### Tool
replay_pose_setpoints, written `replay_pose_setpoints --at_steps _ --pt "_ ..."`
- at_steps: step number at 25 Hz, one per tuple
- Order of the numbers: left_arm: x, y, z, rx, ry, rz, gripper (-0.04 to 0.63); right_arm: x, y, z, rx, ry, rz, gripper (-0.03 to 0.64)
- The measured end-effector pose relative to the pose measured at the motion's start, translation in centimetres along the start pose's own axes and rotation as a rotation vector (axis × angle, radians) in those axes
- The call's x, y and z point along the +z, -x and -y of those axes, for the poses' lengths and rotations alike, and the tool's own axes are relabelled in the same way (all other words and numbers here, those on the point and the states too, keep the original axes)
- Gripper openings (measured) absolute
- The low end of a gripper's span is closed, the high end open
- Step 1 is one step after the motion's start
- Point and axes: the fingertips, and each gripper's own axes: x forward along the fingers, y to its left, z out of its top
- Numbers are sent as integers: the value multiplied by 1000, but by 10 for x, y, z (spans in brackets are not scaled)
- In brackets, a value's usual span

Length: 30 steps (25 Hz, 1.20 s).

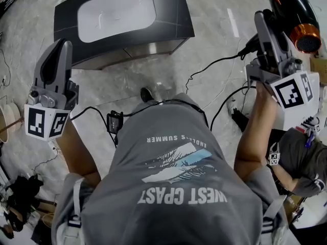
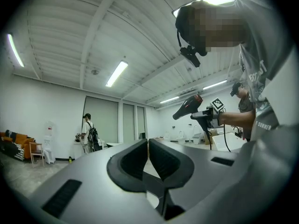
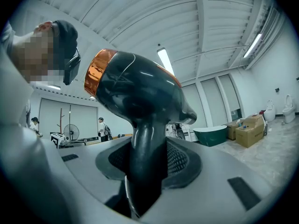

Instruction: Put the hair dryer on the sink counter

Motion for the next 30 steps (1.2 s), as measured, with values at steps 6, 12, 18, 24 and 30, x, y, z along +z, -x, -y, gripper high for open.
replay_pose_setpoints --at_steps 6,12,18,24,30 --pt "-8 5 -32 30 25 -10 28 -14 -37 1 5 -6 -44 176" --pt "-16 -10 -31 73 35 -47 28 -37 -60 31 28 -32 -95 176" --pt "10 10 -47 145 22 -40 28 -44 -87 25 73 -63 -114 176" --pt "3 0 -54 193 36 -65 28 -65 -117 40 110 -71 -167 176" --pt "-8 -7 -58 233 64 -99 28 -91 -145 53 144 -76 -233 176"
